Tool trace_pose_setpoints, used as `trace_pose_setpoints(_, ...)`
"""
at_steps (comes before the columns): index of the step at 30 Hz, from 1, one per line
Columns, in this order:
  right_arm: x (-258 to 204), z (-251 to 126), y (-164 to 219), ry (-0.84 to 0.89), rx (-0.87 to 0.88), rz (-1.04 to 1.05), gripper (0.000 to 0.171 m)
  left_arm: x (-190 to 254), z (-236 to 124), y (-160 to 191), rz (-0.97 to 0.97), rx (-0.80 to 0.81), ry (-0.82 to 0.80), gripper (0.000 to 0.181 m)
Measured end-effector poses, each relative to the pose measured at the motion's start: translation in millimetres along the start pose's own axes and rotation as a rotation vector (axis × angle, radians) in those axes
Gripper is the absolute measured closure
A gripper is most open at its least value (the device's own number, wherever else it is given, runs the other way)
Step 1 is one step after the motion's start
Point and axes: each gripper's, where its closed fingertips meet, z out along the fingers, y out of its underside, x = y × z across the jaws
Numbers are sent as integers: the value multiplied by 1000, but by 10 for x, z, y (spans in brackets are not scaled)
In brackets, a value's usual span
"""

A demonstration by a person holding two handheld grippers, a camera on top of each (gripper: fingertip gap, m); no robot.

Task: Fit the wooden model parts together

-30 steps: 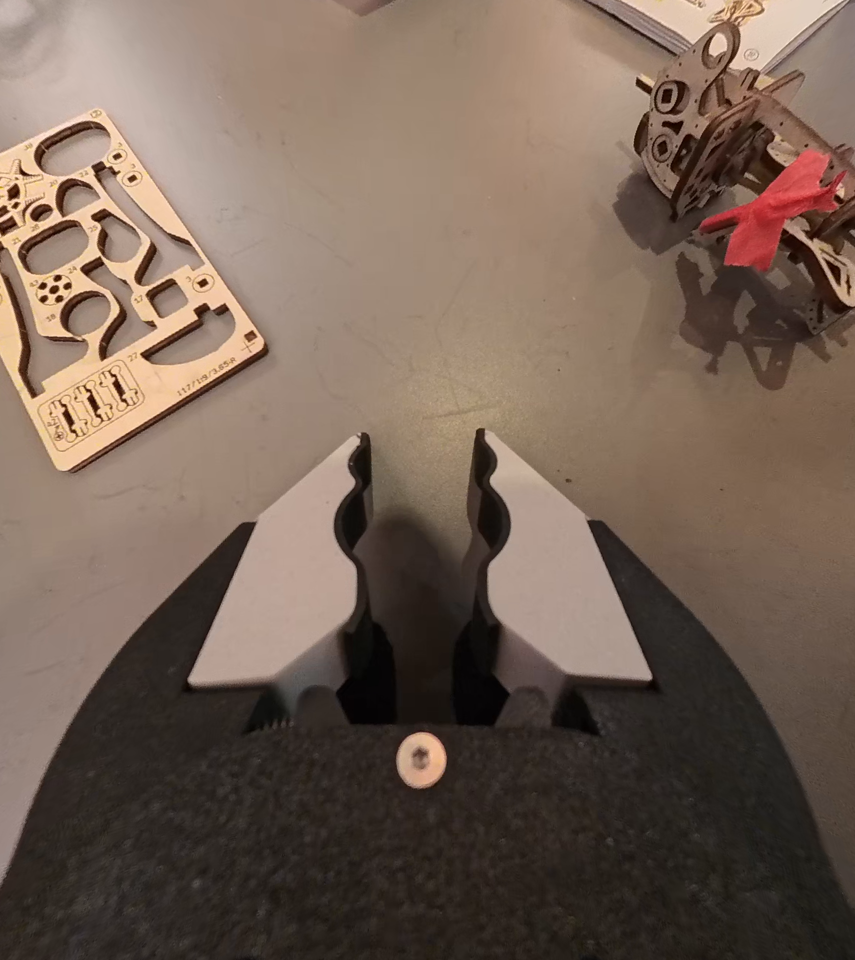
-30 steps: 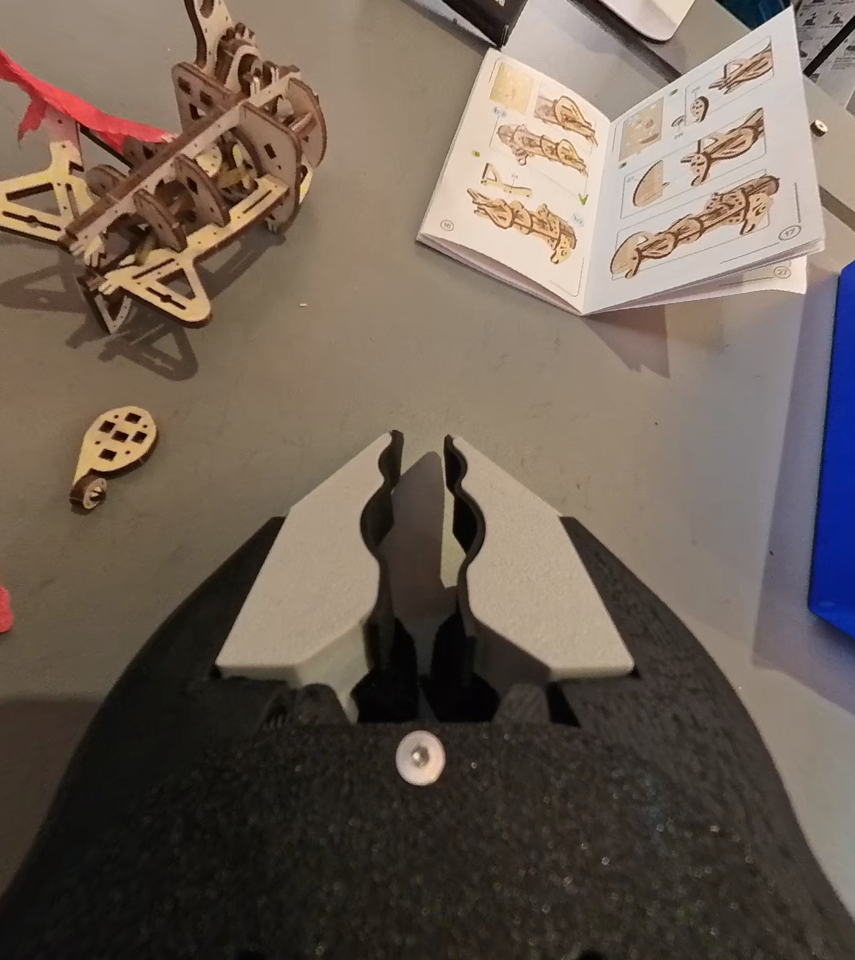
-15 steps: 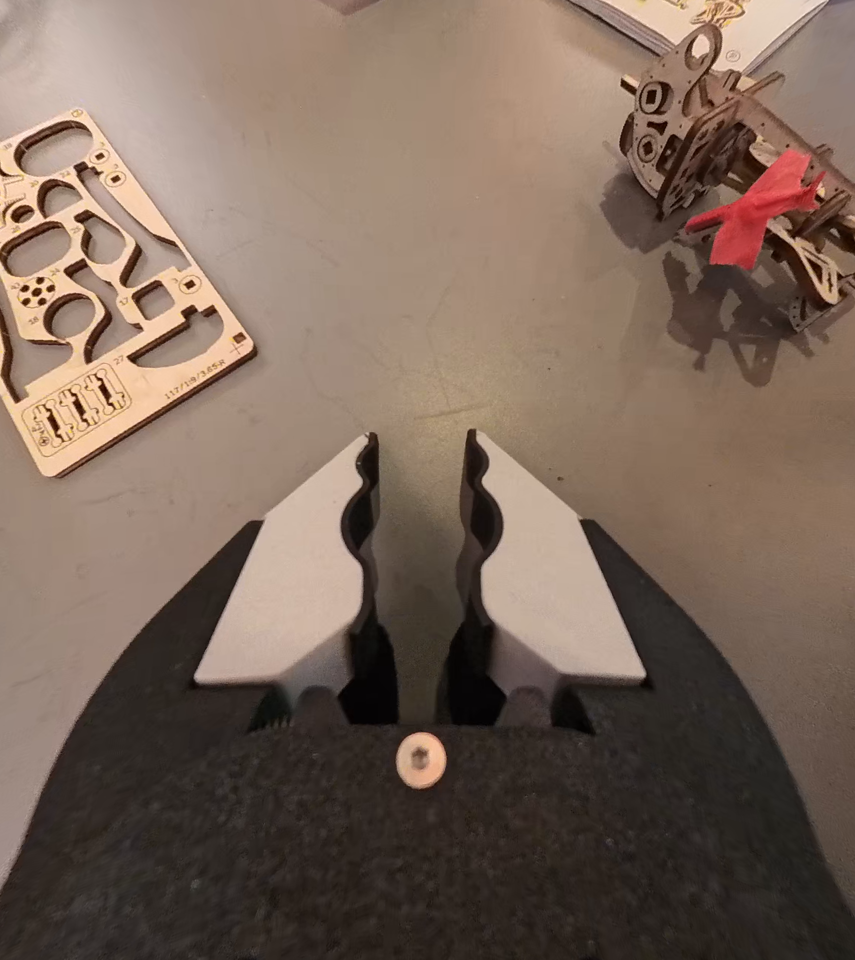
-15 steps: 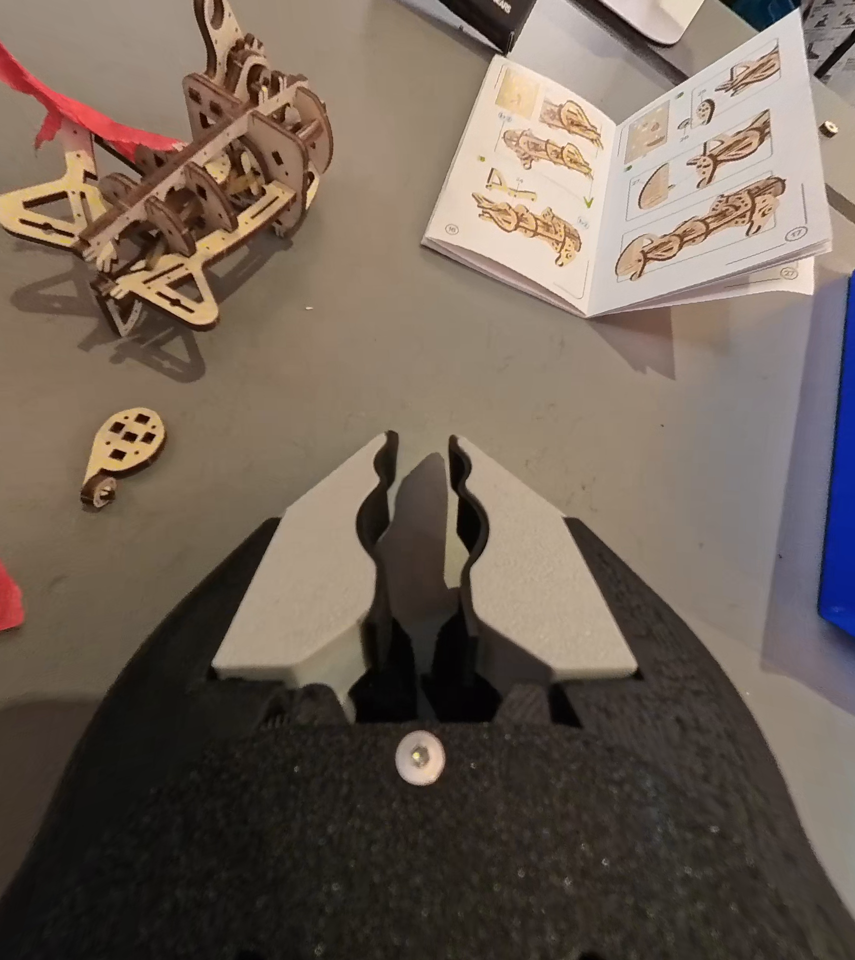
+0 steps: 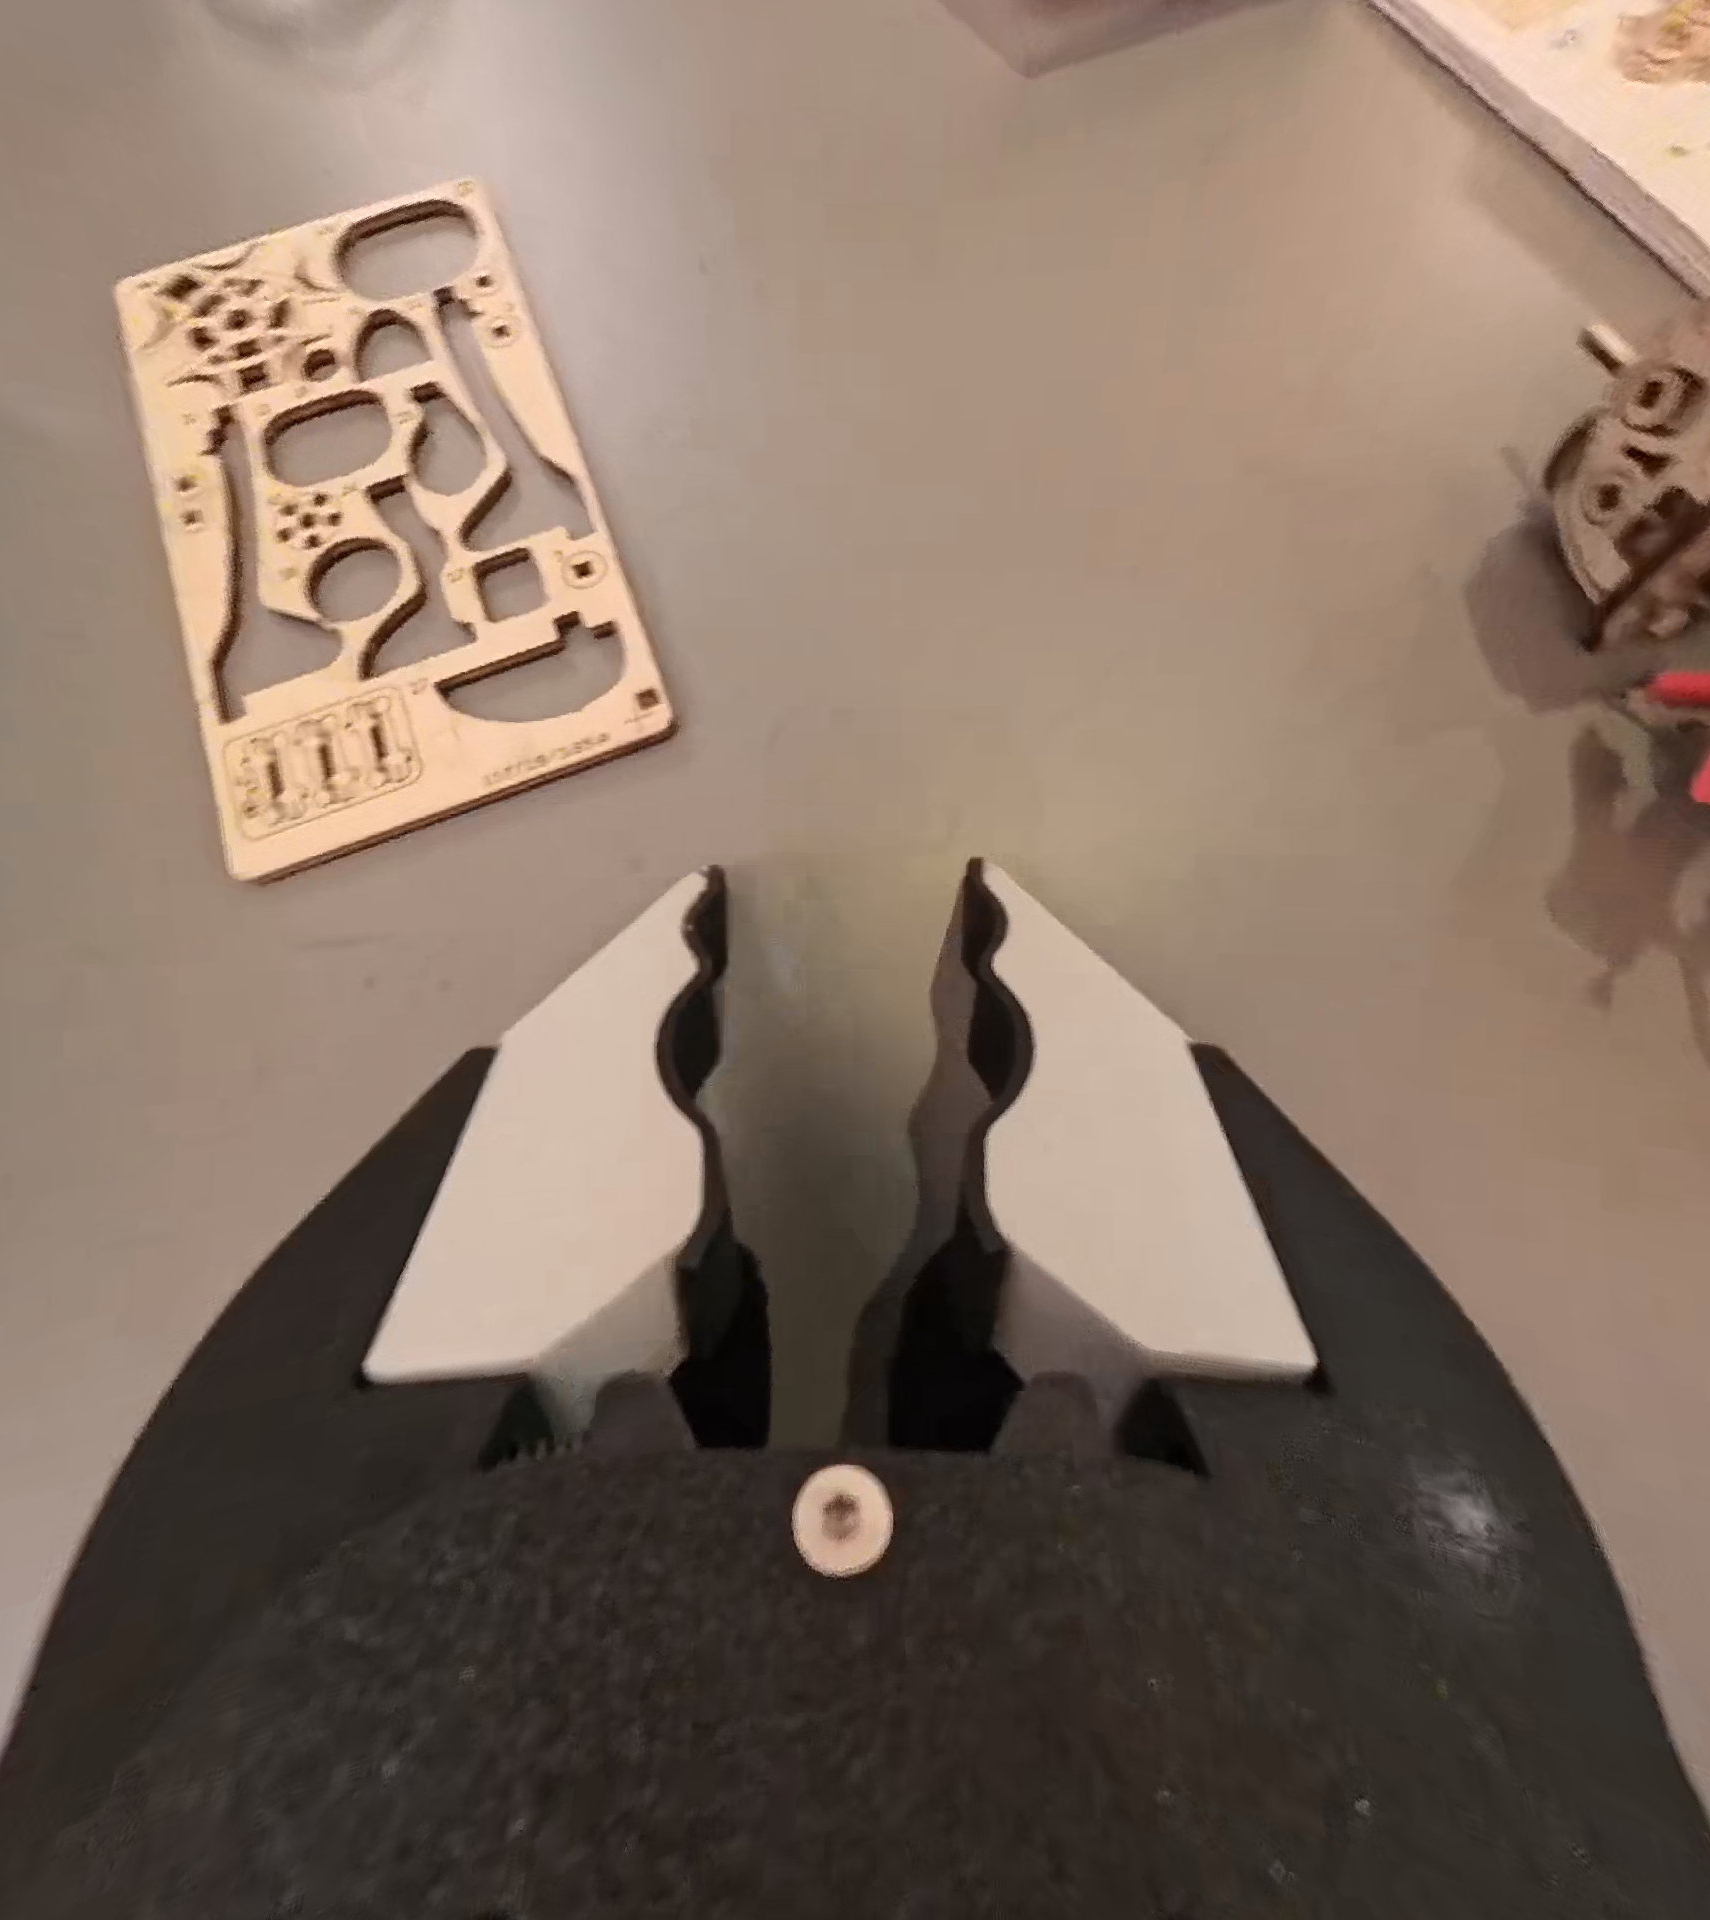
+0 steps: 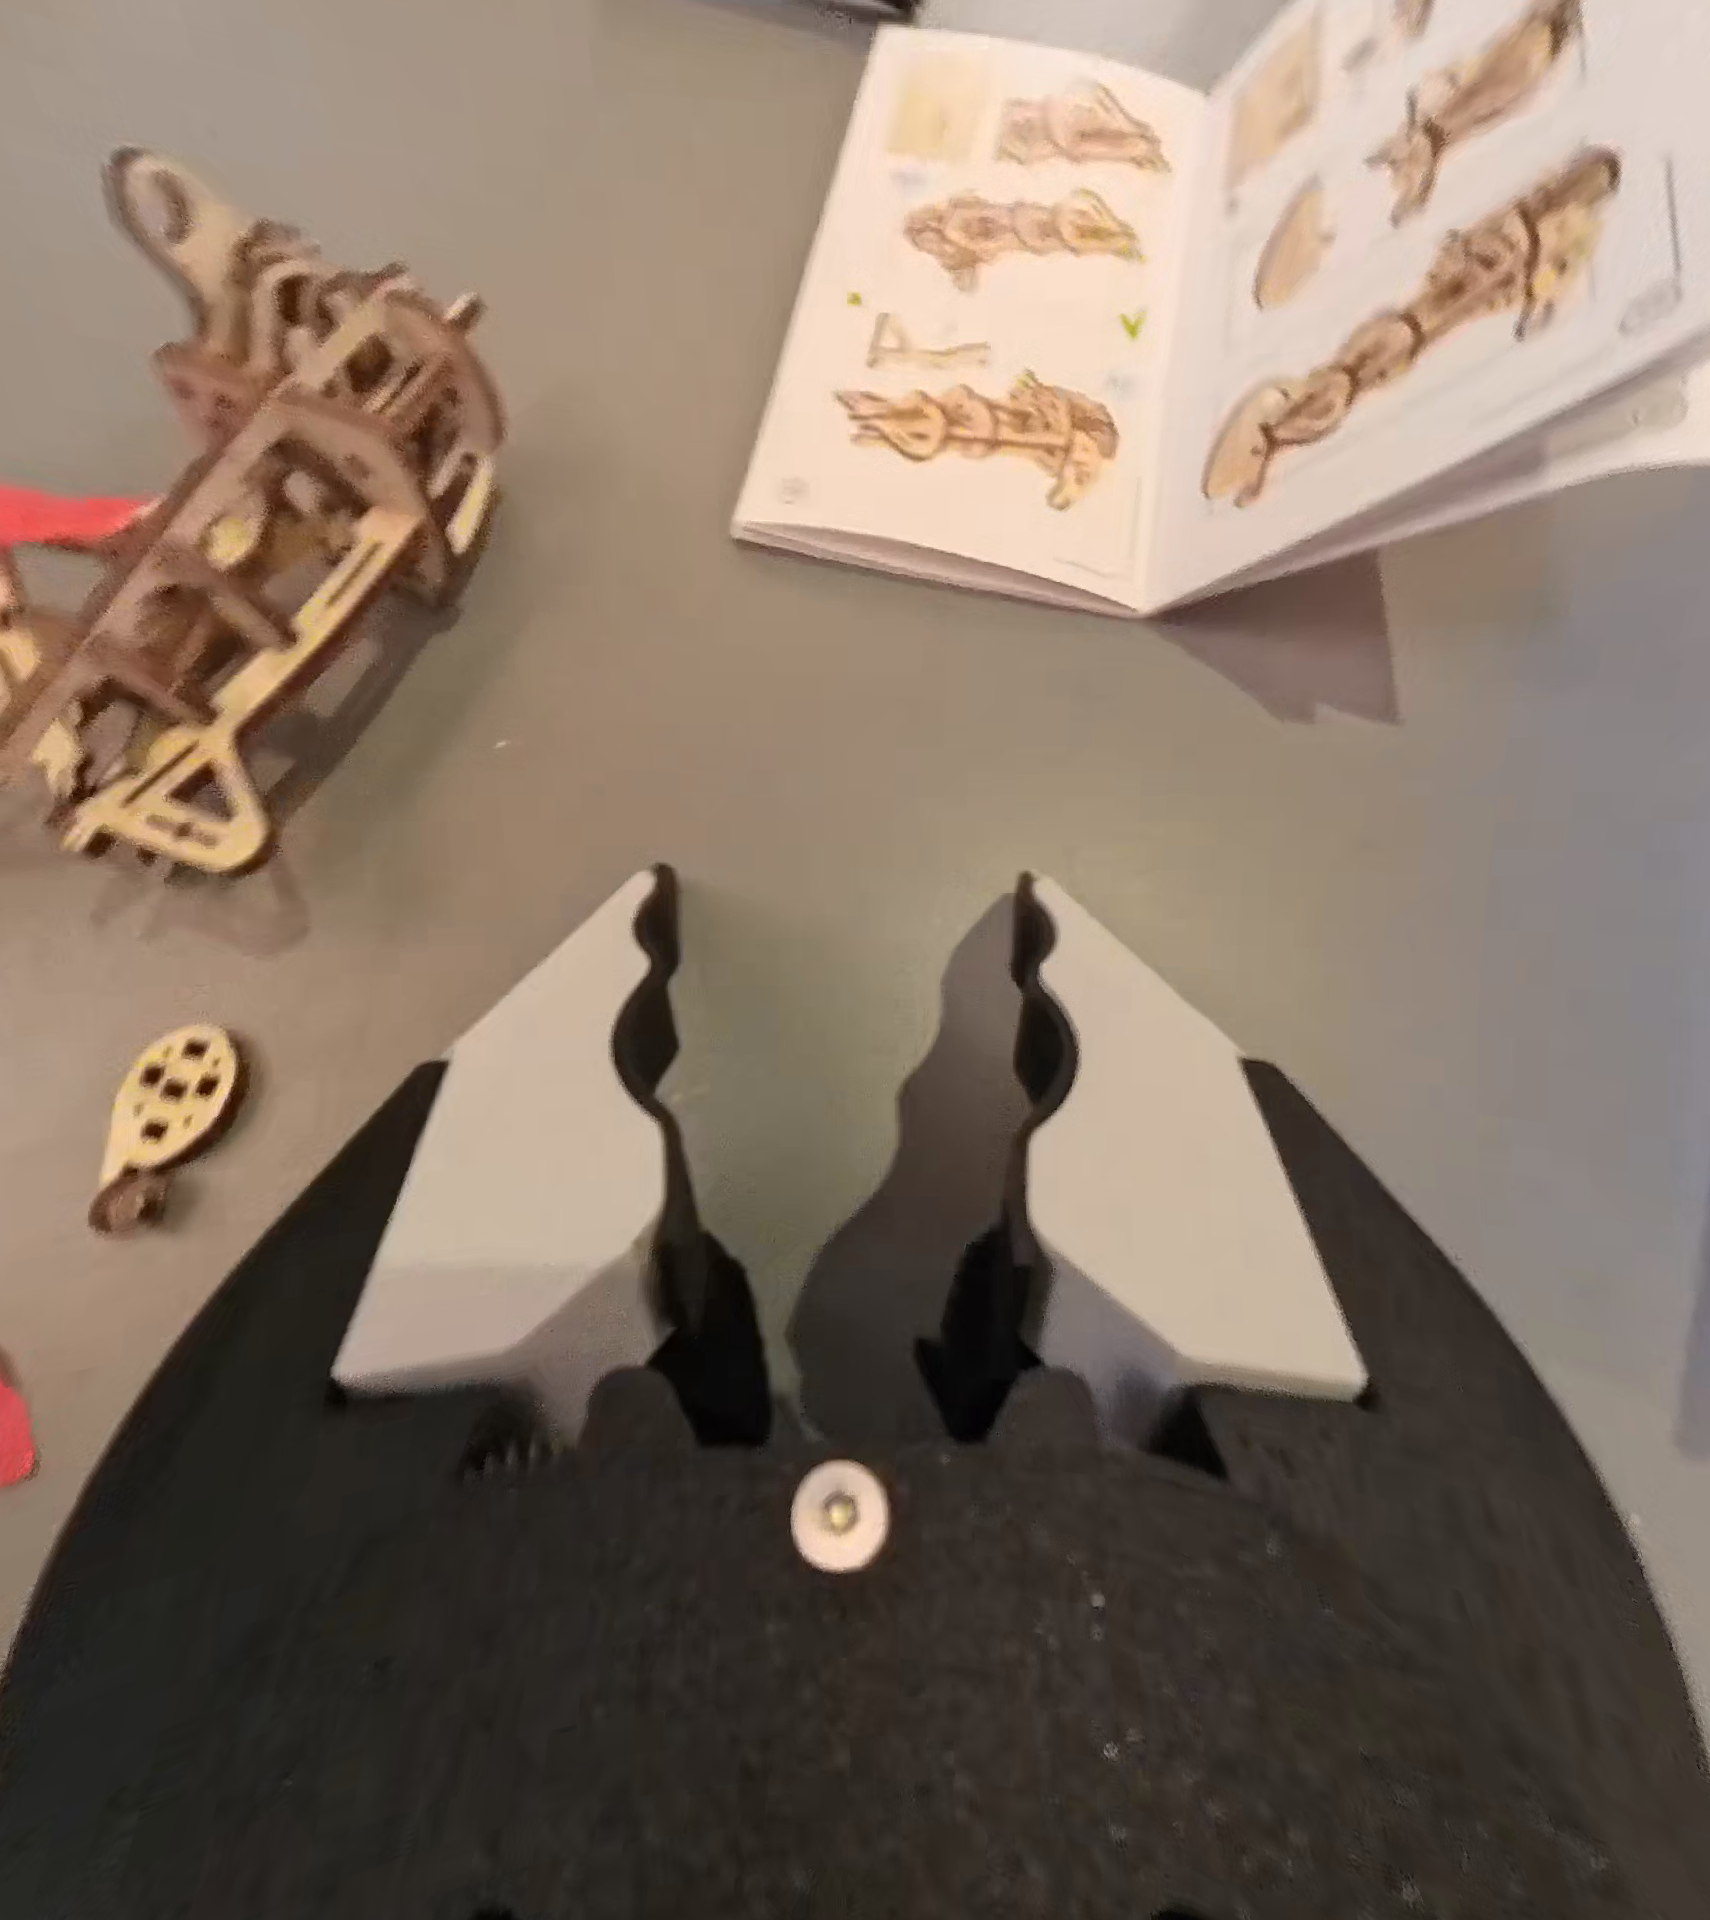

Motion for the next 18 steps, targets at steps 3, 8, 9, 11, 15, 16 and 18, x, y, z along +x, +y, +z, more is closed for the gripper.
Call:
trace_pose_setpoints(3,67,14,-29,-8,19,99,103,-28,-1,-4,-30,0,-64,131)
trace_pose_setpoints(8,5,0,-14,15,17,127,85,-124,-58,25,-44,3,-167,111)
trace_pose_setpoints(9,-2,6,-6,33,10,121,82,-132,-66,28,-40,4,-177,110)
trace_pose_setpoints(11,5,14,21,88,-10,97,80,-135,-69,26,-34,6,-186,109)
trace_pose_setpoints(15,-22,12,39,120,-18,132,67,-252,-134,91,-100,-4,-263,89)
trace_pose_setpoints(16,-25,14,40,118,-19,133,65,-250,-162,134,-132,-10,-263,88)
trace_pose_setpoints(18,-35,18,40,113,-21,127,63,-205,-214,226,-195,-23,-221,89)
